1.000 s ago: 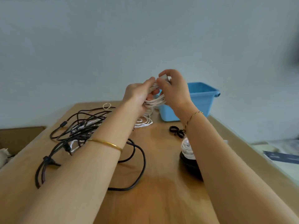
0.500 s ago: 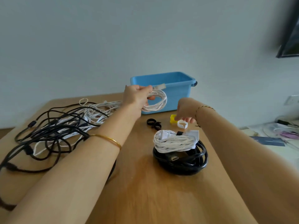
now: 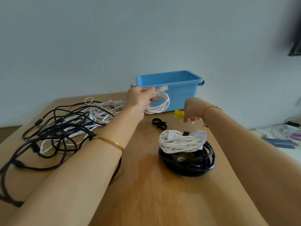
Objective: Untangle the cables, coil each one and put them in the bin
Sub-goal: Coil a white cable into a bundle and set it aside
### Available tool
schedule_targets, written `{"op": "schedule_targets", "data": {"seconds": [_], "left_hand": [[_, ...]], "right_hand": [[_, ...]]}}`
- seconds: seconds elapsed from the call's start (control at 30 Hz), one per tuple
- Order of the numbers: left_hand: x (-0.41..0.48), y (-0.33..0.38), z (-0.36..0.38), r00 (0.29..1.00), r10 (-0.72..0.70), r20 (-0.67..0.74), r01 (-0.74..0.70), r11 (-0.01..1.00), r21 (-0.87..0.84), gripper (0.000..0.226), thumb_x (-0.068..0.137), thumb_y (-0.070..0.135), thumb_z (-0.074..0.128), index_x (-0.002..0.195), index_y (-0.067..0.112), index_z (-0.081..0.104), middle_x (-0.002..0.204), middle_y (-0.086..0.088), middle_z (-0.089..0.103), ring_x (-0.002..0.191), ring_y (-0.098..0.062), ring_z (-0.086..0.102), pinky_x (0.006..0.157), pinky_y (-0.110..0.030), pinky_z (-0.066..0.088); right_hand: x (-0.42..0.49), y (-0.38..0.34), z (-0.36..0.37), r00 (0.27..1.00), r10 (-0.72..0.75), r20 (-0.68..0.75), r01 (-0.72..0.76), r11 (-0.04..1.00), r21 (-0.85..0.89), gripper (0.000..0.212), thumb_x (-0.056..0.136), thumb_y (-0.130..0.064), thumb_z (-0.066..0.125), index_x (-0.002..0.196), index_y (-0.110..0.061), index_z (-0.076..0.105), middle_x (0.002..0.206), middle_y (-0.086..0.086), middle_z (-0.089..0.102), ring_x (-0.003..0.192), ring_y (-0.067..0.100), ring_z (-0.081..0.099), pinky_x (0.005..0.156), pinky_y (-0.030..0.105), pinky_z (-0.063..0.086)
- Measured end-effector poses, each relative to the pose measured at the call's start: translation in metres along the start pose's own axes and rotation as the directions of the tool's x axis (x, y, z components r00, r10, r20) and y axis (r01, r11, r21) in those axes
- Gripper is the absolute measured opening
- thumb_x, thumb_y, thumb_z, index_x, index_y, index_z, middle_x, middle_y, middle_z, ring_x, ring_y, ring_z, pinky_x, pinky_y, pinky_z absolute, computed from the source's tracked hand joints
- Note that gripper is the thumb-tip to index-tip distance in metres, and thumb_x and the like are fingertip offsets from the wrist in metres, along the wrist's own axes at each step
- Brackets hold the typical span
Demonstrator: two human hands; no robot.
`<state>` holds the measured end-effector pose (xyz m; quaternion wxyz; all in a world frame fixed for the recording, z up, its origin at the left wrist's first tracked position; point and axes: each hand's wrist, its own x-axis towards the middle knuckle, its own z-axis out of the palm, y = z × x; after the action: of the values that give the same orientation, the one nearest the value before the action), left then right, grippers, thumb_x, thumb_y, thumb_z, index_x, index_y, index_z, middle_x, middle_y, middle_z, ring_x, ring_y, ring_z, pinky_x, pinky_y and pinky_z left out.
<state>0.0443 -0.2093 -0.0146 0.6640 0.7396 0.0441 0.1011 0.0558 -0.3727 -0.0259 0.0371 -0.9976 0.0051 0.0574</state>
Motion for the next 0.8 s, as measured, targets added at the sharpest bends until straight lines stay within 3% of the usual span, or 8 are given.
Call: {"op": "schedule_targets", "data": {"seconds": [0.1, 0.2, 0.27, 0.33, 0.43, 0.57, 0.7, 0.8], "left_hand": [[-0.004, 0.0, -0.008, 1.0, 0.015, -0.005, -0.015, 1.0, 0.005, 0.023, 0.094, 0.023, 0.06, 0.073, 0.012, 0.056, 0.067, -0.004, 0.065, 0.046, -0.011, 0.04, 0.047, -0.023, 0.035], [-0.008, -0.001, -0.024, 0.998, 0.062, -0.028, -0.062, 0.998, 0.0, 0.026, 0.094, 0.023, 0.06, 0.071, 0.012, 0.056, 0.067, -0.005, 0.065, 0.044, -0.01, 0.047, 0.048, -0.022, 0.036], [-0.01, -0.003, -0.037, 0.995, 0.081, -0.06, -0.081, 0.997, 0.011, 0.026, 0.094, 0.024, 0.06, 0.071, 0.013, 0.057, 0.068, -0.005, 0.066, 0.046, -0.011, 0.052, 0.05, -0.021, 0.04], [-0.012, -0.006, -0.049, 0.992, 0.086, -0.094, -0.082, 0.996, 0.045, 0.027, 0.093, 0.025, 0.059, 0.07, 0.014, 0.057, 0.065, -0.003, 0.065, 0.049, -0.014, 0.052, 0.052, -0.022, 0.04], [-0.016, -0.012, -0.059, 0.991, 0.067, -0.119, -0.063, 0.997, 0.042, 0.027, 0.093, 0.026, 0.059, 0.069, 0.015, 0.054, 0.063, -0.001, 0.063, 0.034, -0.003, 0.046, 0.047, -0.02, 0.036], [-0.019, -0.016, -0.059, 0.993, 0.061, -0.099, -0.058, 0.998, 0.035, 0.025, 0.094, 0.026, 0.058, 0.073, 0.015, 0.053, 0.065, -0.001, 0.064, 0.047, -0.008, 0.05, 0.051, -0.022, 0.039], [-0.017, -0.014, -0.047, 0.996, 0.041, -0.074, -0.042, 0.999, -0.006, 0.025, 0.093, 0.026, 0.059, 0.072, 0.013, 0.055, 0.066, -0.004, 0.065, 0.053, -0.016, 0.047, 0.052, -0.024, 0.036], [-0.017, -0.012, -0.037, 0.998, 0.034, -0.058, -0.033, 0.999, 0.013, 0.025, 0.094, 0.027, 0.059, 0.073, 0.014, 0.055, 0.065, -0.002, 0.064, 0.047, -0.012, 0.043, 0.051, -0.023, 0.035]], "right_hand": [[-0.015, -0.009, -0.028, 0.996, -0.07, -0.061, 0.072, 0.997, 0.034, 0.007, 0.079, -0.008, 0.065, 0.074, -0.004, 0.064, 0.07, 0.004, 0.064, 0.054, 0.012, 0.051, 0.053, 0.02, 0.04], [-0.026, -0.024, -0.045, 0.982, -0.138, -0.129, 0.159, 0.972, 0.175, 0.009, 0.081, -0.004, 0.061, 0.087, -0.001, 0.067, 0.082, 0.009, 0.072, 0.074, 0.021, 0.065, 0.065, 0.027, 0.05], [-0.026, -0.035, -0.043, 0.981, -0.153, -0.119, 0.177, 0.959, 0.223, 0.009, 0.083, -0.002, 0.058, 0.088, -0.001, 0.065, 0.08, 0.009, 0.072, 0.074, 0.021, 0.065, 0.065, 0.028, 0.052], [-0.02, -0.046, -0.029, 0.989, -0.136, -0.057, 0.144, 0.971, 0.191, 0.014, 0.082, 0.001, 0.057, 0.093, 0.002, 0.066, 0.078, 0.01, 0.07, 0.067, 0.02, 0.061, 0.064, 0.027, 0.052], [-0.005, -0.049, 0.0, 0.997, -0.03, 0.076, 0.02, 0.99, 0.139, 0.022, 0.085, 0.003, 0.057, 0.106, 0.009, 0.063, 0.072, 0.014, 0.066, 0.06, 0.022, 0.061, 0.064, 0.028, 0.054], [0.008, -0.037, 0.008, 0.979, 0.071, 0.189, -0.1, 0.985, 0.144, 0.023, 0.086, 0.008, 0.056, 0.108, 0.014, 0.058, 0.077, 0.022, 0.065, 0.072, 0.03, 0.065, 0.084, 0.045, 0.055], [0.019, -0.023, 0.005, 0.968, 0.087, 0.237, -0.123, 0.982, 0.144, 0.023, 0.087, 0.008, 0.052, 0.11, 0.008, 0.056, 0.074, 0.02, 0.061, 0.07, 0.026, 0.059, 0.084, 0.037, 0.054], [0.024, -0.013, 0.01, 0.955, 0.088, 0.284, -0.141, 0.975, 0.171, 0.009, 0.087, 0.005, 0.053, 0.094, 0.004, 0.059, 0.072, 0.018, 0.061, 0.064, 0.024, 0.059, 0.08, 0.036, 0.055]]}}
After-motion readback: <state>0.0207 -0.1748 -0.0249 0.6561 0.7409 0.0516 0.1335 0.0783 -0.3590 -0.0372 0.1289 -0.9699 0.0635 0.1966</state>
